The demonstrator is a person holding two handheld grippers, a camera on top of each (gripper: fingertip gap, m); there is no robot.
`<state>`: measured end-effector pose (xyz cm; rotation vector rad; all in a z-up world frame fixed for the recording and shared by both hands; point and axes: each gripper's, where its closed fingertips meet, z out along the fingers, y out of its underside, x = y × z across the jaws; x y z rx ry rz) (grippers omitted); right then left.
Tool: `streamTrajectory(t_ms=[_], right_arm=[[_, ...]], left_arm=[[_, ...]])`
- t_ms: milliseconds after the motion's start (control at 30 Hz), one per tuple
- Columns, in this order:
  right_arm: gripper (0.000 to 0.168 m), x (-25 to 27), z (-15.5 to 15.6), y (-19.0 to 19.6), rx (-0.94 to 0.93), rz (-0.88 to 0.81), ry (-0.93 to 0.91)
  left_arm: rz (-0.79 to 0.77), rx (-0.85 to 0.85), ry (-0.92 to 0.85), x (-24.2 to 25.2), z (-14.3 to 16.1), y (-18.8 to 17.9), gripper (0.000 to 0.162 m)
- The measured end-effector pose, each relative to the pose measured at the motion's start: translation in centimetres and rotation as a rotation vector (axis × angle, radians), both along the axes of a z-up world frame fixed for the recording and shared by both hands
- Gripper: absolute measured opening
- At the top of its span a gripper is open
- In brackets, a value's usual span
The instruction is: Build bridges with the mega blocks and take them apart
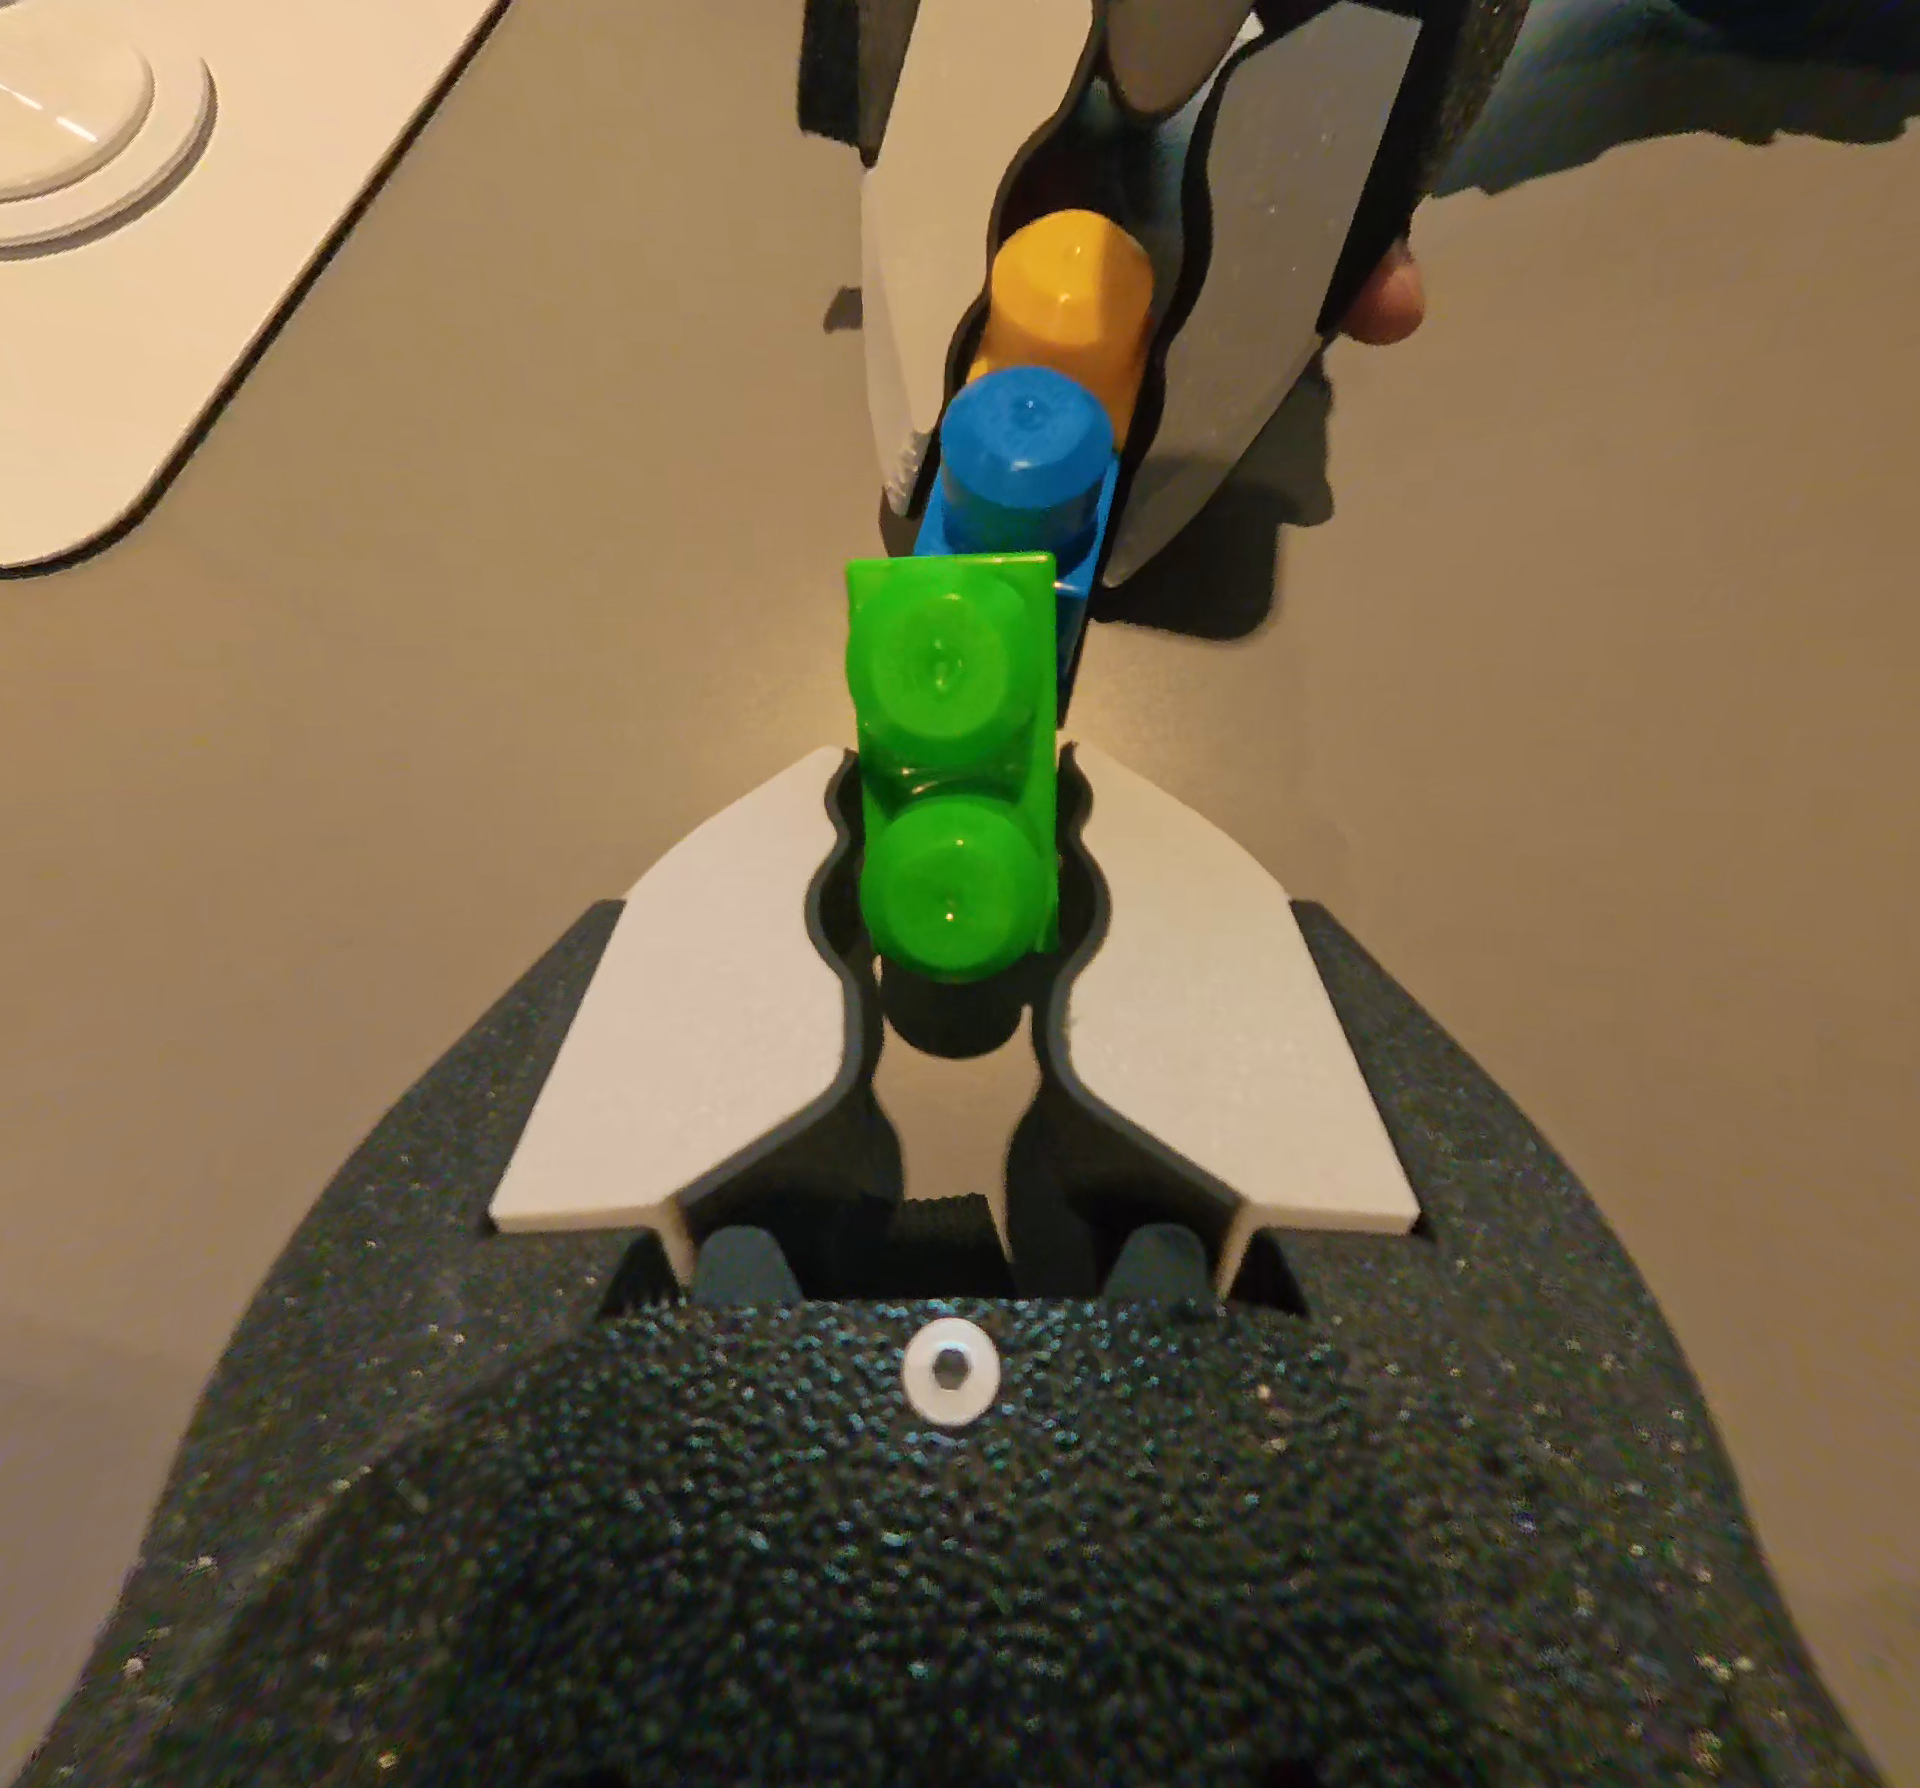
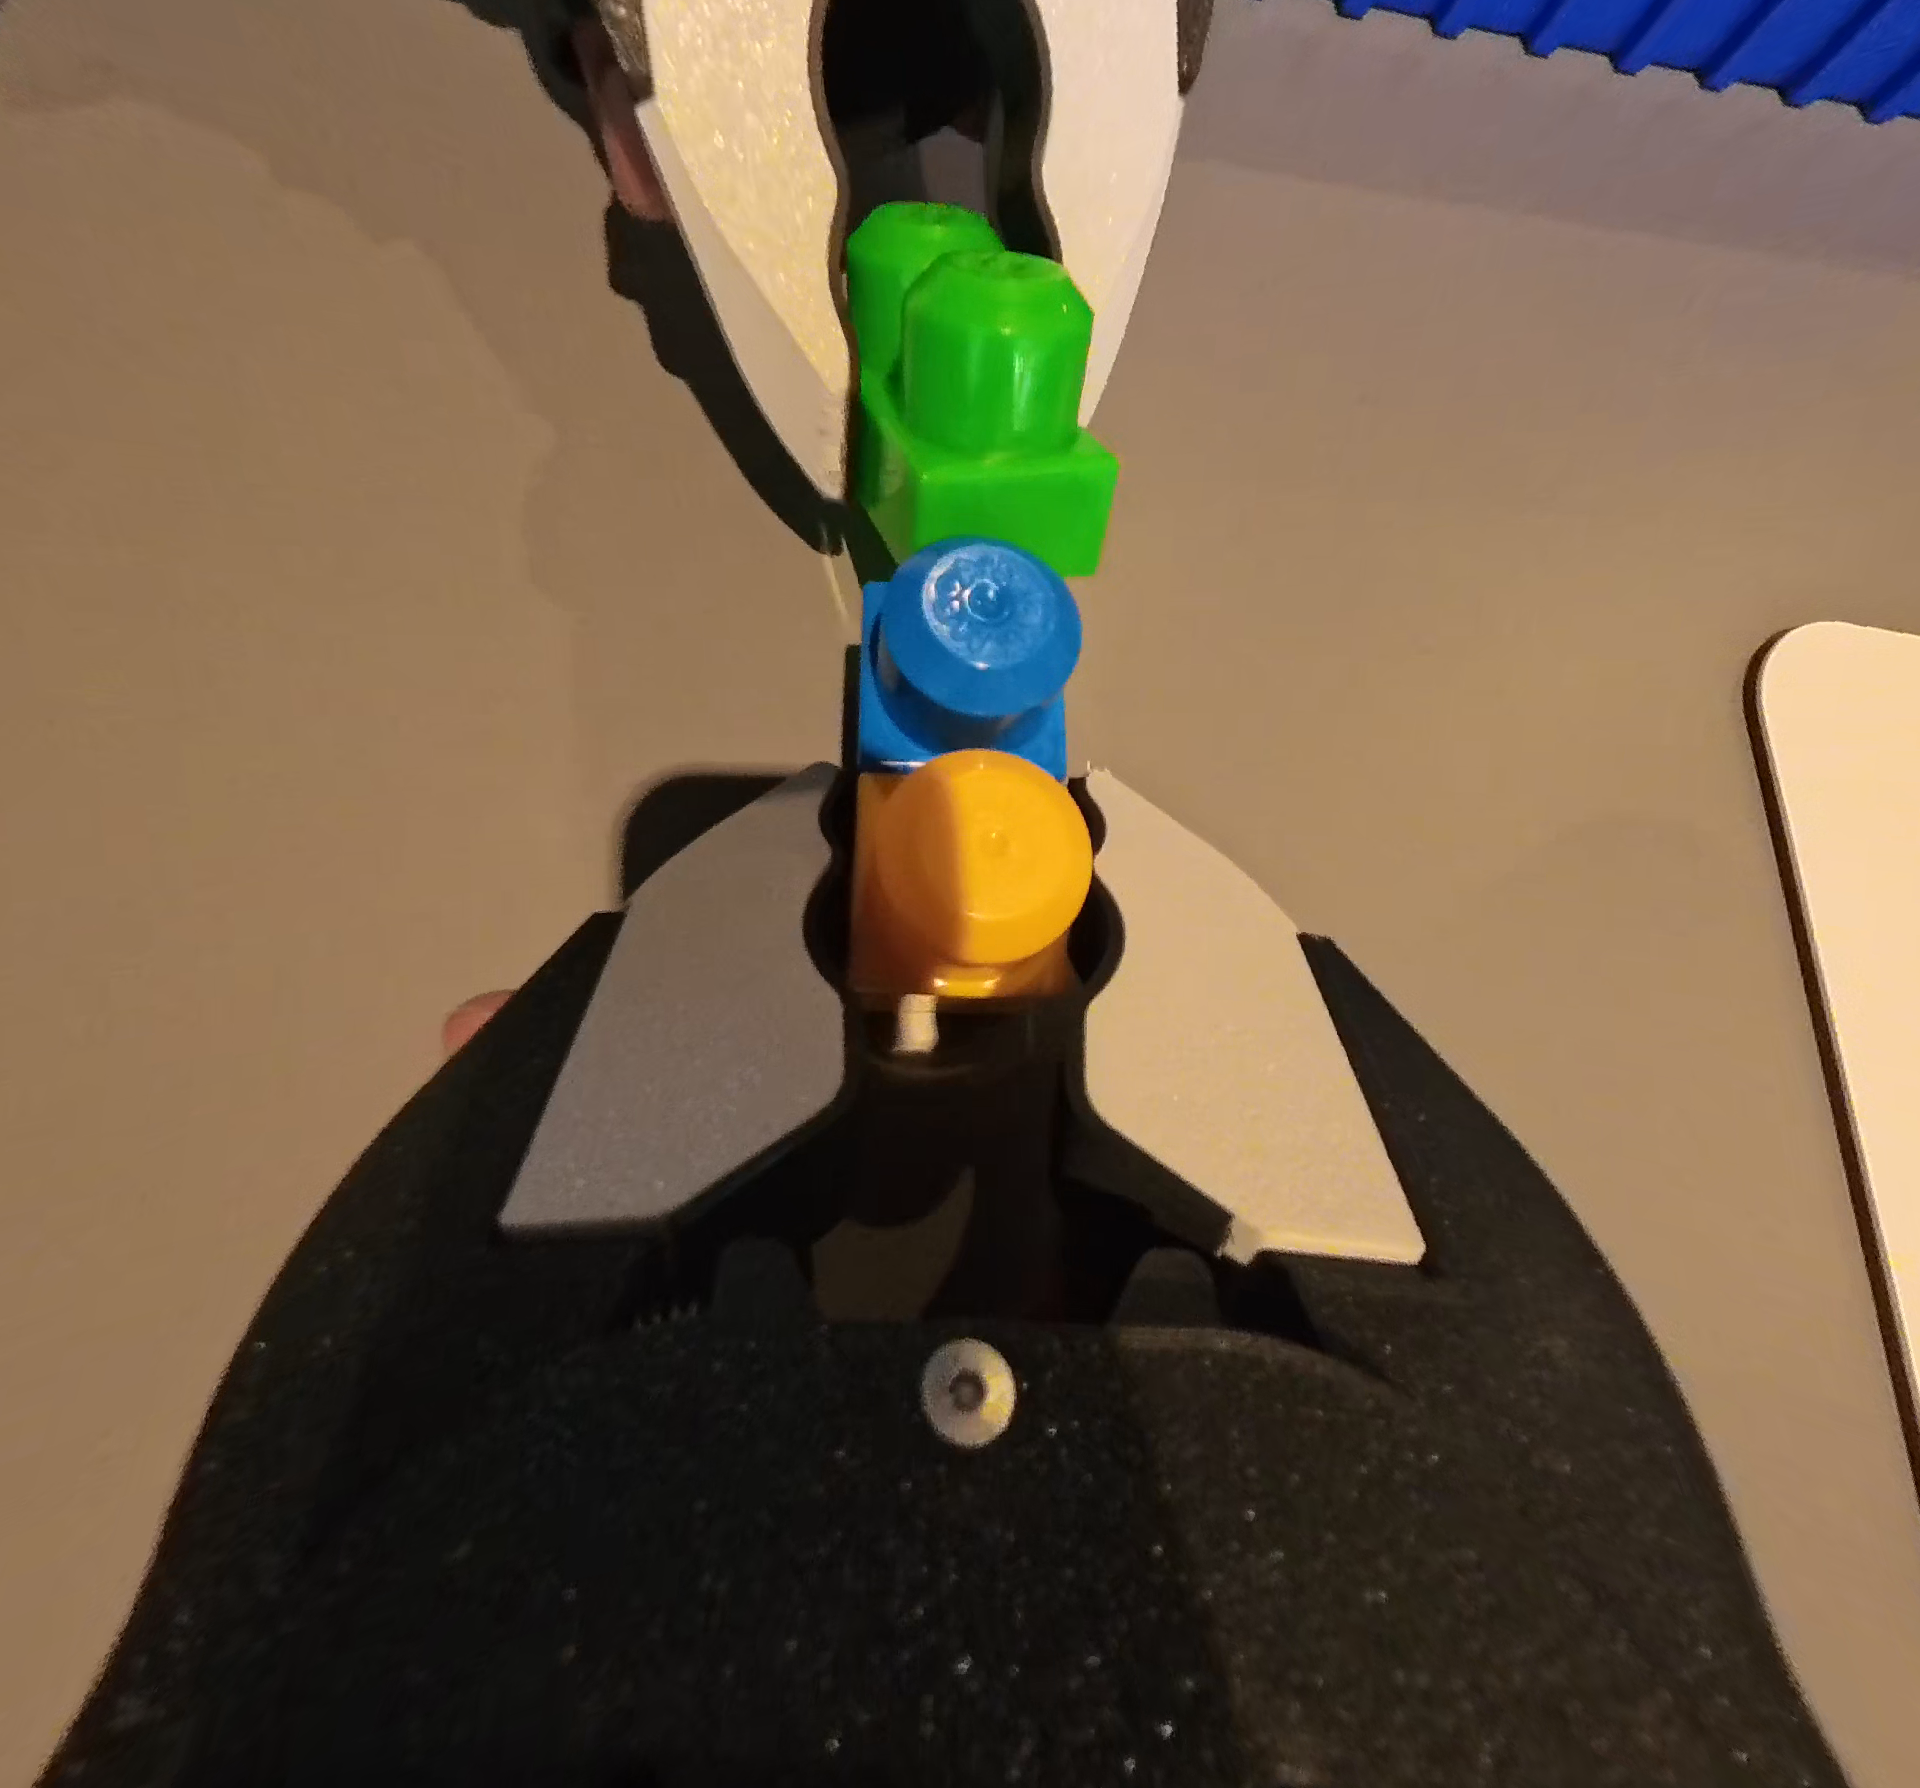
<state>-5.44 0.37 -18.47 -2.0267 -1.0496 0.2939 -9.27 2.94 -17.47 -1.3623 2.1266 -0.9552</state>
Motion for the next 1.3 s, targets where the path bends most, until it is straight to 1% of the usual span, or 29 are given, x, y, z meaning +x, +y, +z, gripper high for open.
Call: streamTrajectory(t_ms=[100,133,233,300,433,567,733,867,1067,1300], right_arm=[[0.039,-0.1,0.0,-0.1,-0.007,0.007,0.005],[0.039,-0.1,0.0,-0.1,-0.008,0.011,0.006],[0.039,-0.2,0.0,-0.3,-0.009,0.026,0.007],[0.039,-0.3,0.0,-0.4,-0.01,0.032,0.008],[0.039,-0.3,0.0,-0.4,-0.007,0.033,0.006],[0.039,-0.3,0.0,-0.3,-0.008,0.029,0.007],[0.039,-0.1,0.0,-0.1,-0.011,0.01,0.011],[0.039,-0.1,0.0,0.0,-0.01,0.01,0.01],[0.039,-0.1,0.0,0.0,-0.013,0.006,0.011],[0.04,0.0,-0.1,0.2,-0.006,-0.01,-0.004]], left_arm=[[0.003,0.019,0.004,-0.4,0.6,0.6,0.035],[0.002,0.017,-0.001,-0.6,1.2,0.8,0.035],[-0.04,-0.013,-0.043,-0.3,4.2,0.5,0.035],[-0.094,0.025,-0.028,0.4,5.3,-0.3,0.035],[-0.198,0.137,0.088,2.1,5.0,-1.8,0.035],[-0.262,0.164,0.177,3.0,5.0,-2.5,0.035],[-0.329,0.18,0.239,3.9,4.1,-2.7,0.035],[-0.355,0.192,0.277,4.2,3.6,-3.0,0.035],[-0.358,0.253,0.31,4.1,2.9,-2.8,0.035],[-0.342,0.382,0.332,4.1,2.7,-2.5,0.035]])
